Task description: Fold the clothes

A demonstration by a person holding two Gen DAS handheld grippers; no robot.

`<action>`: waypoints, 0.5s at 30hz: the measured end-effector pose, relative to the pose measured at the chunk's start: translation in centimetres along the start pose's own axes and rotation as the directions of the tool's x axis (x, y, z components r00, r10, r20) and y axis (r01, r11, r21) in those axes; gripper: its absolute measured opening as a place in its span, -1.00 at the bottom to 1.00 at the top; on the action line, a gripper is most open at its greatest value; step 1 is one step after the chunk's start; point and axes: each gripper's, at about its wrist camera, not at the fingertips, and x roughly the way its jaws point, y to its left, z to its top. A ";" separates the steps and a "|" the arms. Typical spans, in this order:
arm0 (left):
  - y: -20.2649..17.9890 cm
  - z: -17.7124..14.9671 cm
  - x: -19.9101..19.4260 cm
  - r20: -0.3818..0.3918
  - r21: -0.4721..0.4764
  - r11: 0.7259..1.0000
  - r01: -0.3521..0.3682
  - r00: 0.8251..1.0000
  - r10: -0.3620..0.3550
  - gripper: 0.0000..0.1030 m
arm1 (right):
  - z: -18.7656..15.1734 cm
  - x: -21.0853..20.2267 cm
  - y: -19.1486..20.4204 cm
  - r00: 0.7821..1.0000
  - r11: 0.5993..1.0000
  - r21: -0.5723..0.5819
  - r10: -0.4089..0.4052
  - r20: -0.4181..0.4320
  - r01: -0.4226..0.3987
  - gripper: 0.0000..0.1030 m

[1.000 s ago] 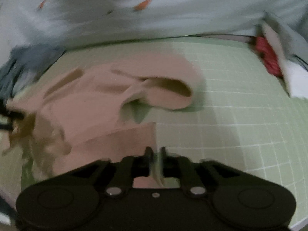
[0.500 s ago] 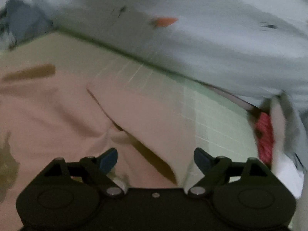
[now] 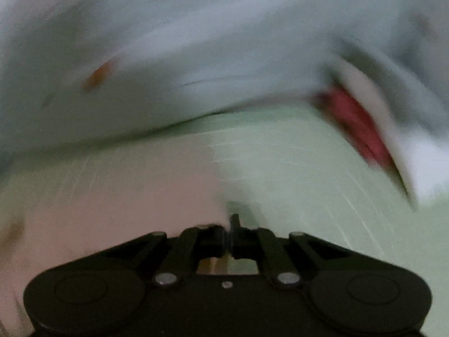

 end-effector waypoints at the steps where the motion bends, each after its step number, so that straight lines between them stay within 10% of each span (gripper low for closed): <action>1: 0.3 -0.3 0.4 -0.017 -0.014 1.000 -0.006 1.000 0.006 0.58 | 0.1 -0.1 -2.3 0.999 0.995 0.096 -0.032 -0.014 0.033 -0.85; 6: 1.5 -1.7 1.2 -0.062 -0.052 0.999 -0.013 0.998 0.009 0.58 | -1.5 -0.6 -7.7 0.986 0.973 0.176 -0.129 -0.107 0.147 -0.15; 15: 0.8 -2.4 -0.8 -0.013 -0.001 1.000 -0.020 1.000 0.020 0.58 | -3.1 -1.8 -1.2 0.983 0.939 -0.311 -0.173 -0.058 0.147 0.23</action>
